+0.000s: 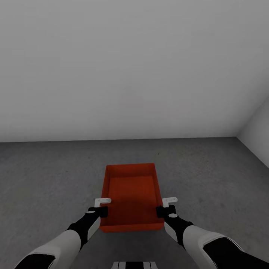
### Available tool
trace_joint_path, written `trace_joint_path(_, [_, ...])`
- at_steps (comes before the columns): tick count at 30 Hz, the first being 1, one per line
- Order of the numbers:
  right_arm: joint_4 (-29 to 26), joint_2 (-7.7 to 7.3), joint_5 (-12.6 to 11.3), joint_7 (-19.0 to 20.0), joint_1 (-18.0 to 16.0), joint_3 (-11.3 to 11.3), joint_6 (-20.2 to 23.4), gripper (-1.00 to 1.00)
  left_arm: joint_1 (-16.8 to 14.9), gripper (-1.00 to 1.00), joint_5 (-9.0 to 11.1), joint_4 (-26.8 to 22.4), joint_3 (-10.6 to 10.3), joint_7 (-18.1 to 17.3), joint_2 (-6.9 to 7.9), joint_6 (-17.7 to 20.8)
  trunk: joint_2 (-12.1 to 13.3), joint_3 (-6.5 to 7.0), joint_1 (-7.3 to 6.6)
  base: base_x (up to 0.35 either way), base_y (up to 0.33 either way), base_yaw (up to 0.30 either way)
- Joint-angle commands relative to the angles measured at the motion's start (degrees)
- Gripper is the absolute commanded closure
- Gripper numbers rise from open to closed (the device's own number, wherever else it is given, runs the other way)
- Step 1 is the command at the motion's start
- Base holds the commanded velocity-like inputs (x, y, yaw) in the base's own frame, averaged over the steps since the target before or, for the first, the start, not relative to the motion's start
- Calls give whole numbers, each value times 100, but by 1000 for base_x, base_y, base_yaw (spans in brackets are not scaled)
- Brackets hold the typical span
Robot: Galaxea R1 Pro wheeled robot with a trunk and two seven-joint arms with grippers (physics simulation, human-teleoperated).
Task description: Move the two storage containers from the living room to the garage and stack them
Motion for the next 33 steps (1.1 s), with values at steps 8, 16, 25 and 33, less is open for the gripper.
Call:
trace_joint_path(8, [-11,77,24,59,-4,-476,1,-100,1,-100,-40,-4,201,185,-2,50,-1,-4,-1,0,0,0])
trace_joint_path(16, [-11,77,24,60,-4,-476,-1,-100,1,-100,-40,-21,205,183,3,44,-1,-4,-1,0,0,0])
trace_joint_path(25, [-11,66,24,81,-4,-476,37,-100,1,-100,-43,-40,197,180,16,47,-1,-4,-1,0,0,0])
trace_joint_path(33, [-11,71,30,76,-4,-469,51,-100,1,-100,-41,-26,204,180,-1,59,-1,-4,-1,0,0,0])
